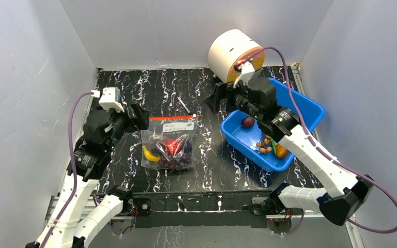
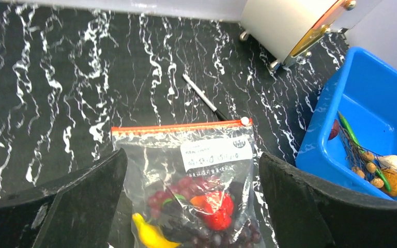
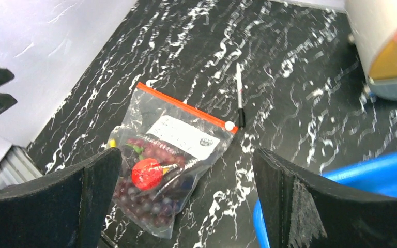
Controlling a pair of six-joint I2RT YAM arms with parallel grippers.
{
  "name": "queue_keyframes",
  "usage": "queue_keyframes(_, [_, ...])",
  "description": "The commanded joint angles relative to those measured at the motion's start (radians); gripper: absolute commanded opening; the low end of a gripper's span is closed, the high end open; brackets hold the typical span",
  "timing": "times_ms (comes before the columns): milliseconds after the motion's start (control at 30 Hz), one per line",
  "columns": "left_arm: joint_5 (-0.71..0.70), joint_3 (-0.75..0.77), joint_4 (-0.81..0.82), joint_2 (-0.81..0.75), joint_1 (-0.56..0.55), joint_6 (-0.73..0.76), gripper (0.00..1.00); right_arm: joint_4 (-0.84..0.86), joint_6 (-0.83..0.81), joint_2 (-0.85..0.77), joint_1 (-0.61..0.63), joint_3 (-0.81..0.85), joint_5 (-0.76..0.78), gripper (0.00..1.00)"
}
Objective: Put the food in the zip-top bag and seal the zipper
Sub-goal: Reset both arms
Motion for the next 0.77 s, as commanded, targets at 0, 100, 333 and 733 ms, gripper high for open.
queue_keyframes(0, [0.022,0.045,-0.090,0.054,0.002,-0.100,0.98,-0.068,0.158,-0.103,-0.002,-0.053,0.182,0.98])
queue_keyframes(100, [0.093,0.049,-0.097,0.064,0.003,-0.099,0.98,-0.112,0.197,-0.163,-0.002,-0.064,0.242,0.98])
queue_keyframes(333, [0.150,0.067,-0.062,0.015,0.003,-0.114,0.98,-0.160,0.238,-0.243,-0.003,-0.072,0.253,0.98])
queue_keyframes(733, [0.157,0.068,-0.072,0.011,0.003,-0.119,0.98,-0.170,0.264,-0.272,-0.003,-0.088,0.243,0.98])
